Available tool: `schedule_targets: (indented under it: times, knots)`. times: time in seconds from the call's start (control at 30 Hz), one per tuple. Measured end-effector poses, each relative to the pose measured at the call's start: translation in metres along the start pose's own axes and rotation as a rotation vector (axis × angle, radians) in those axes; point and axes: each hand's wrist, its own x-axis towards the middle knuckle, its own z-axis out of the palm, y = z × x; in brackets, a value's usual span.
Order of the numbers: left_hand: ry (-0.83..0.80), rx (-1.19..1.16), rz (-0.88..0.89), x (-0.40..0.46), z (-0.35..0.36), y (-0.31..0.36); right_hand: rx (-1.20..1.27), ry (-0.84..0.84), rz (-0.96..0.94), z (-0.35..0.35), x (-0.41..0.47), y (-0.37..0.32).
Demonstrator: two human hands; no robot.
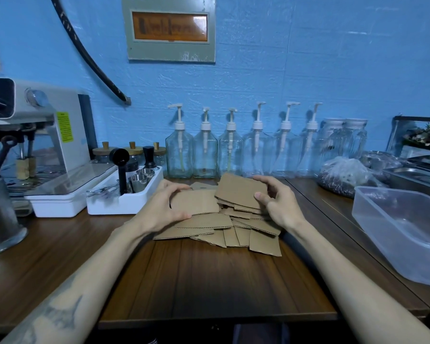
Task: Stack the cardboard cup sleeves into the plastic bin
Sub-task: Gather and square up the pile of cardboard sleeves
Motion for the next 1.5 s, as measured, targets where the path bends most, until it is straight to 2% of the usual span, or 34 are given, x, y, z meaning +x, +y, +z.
schedule_targets:
  times: [0.23, 0.33, 0.43, 0.5, 0.57, 0.7, 0.77, 0.83, 1.07, 1.17, 1.27, 1.5]
  knots:
    - [0.038, -0.219, -0.092, -0.002, -0.002, 0.001, 0.008, 0.045, 0.025, -0.002, -0.001, 0.001]
    - [0.166, -0.420, -0.145, 0.002, -0.005, 0.006, -0.007, 0.029, 0.027, -0.001, -0.002, 0.002]
    - [0.350, -0.706, -0.132, 0.004, -0.012, 0.016, -0.022, 0.001, 0.008, 0.000, -0.003, 0.001]
    - [0.402, -0.808, -0.116, 0.004, -0.013, 0.025, -0.050, -0.023, -0.007, 0.002, -0.004, 0.000]
    - [0.339, -0.751, -0.083, 0.002, -0.007, 0.031, -0.072, -0.045, -0.016, 0.004, -0.005, -0.001]
    - [0.066, -0.333, -0.019, -0.001, 0.013, 0.028, -0.065, -0.065, -0.036, 0.004, -0.005, -0.002]
    - [0.005, -0.181, 0.070, -0.001, 0.018, 0.024, -0.040, -0.086, -0.042, 0.003, -0.005, -0.002]
    - [0.004, -0.158, 0.111, -0.001, 0.021, 0.022, -0.031, -0.121, -0.055, 0.004, -0.006, -0.003]
    - [0.029, -0.205, -0.003, 0.008, 0.037, 0.023, -0.012, -0.253, -0.099, 0.014, -0.012, -0.014]
    - [-0.027, -0.234, 0.031, 0.009, 0.044, 0.029, 0.054, -0.304, -0.069, 0.015, -0.013, -0.017]
    - [-0.022, -0.165, 0.081, 0.009, 0.048, 0.029, 0.064, -0.314, -0.040, 0.015, -0.014, -0.017]
    - [-0.012, -0.039, 0.131, 0.007, 0.047, 0.018, -0.158, -0.277, -0.180, 0.022, -0.014, -0.017]
